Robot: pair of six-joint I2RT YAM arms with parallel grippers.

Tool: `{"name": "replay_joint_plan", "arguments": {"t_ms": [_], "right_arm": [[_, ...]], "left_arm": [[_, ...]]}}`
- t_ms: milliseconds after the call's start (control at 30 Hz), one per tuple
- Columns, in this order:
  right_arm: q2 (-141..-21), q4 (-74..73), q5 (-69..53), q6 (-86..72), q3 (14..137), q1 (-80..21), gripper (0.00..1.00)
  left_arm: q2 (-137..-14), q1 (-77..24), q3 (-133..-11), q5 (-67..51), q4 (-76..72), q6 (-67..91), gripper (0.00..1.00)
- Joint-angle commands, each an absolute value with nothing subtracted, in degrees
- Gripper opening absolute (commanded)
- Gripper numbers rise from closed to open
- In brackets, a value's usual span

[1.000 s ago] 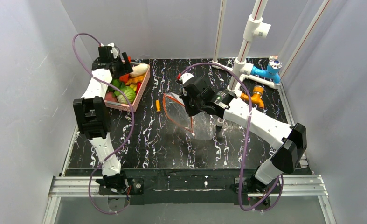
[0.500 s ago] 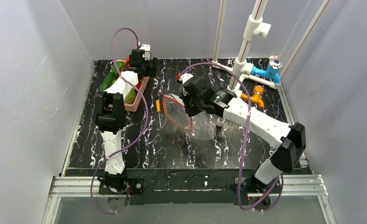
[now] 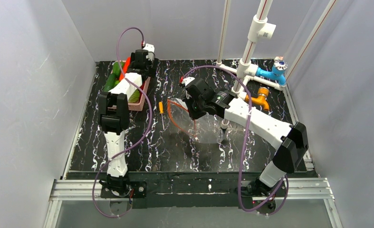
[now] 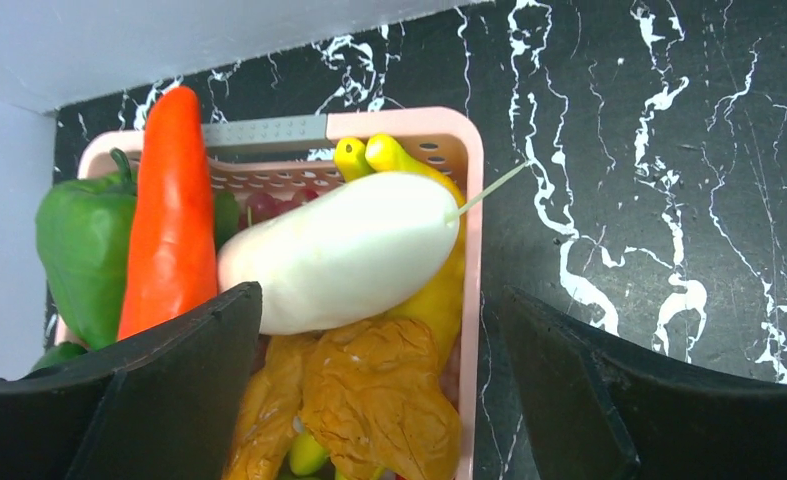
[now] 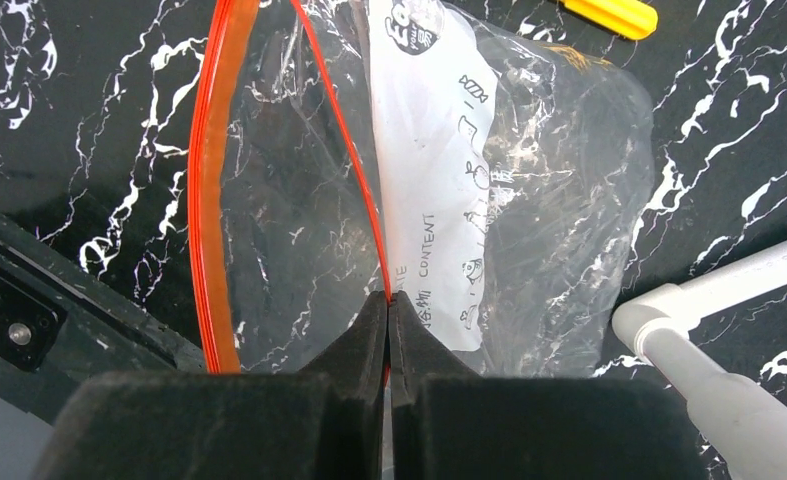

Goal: Place the food in the zip-top bag and seal the zipper
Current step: Move the bin to the center of the board.

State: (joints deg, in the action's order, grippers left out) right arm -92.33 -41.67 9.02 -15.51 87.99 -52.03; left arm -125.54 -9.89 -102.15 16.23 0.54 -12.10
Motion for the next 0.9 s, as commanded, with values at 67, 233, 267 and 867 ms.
{"name": "replay_joint_plan", "arguments": {"t_ms": [67,233,267,867], "right_arm": [[-92.54,-41.84,7.66,-16.09,90.96,-51.67,0.01],[-92.73,-41.9,7.72,-16.17,90.97,-51.59,0.01],[-92.93,-41.99,7.59,-16.11,91.03,-51.59,0.01],[-96.1,-43.04,6.55,-16.43,93.07,-51.59,0.01]], "left_arm": [[-126.0,-10.45,-109.05,17.8,0.72,-15.36,0.85],[-128.54,-10.24,-111.45,18.36,3.02,-15.42,0.85],[-128.85,-10.16,-111.64,18.37,2.72,-15.41,0.84],[-128.73,-8.33,-110.92,18.95,-0.44,-15.24,0.78]]}}
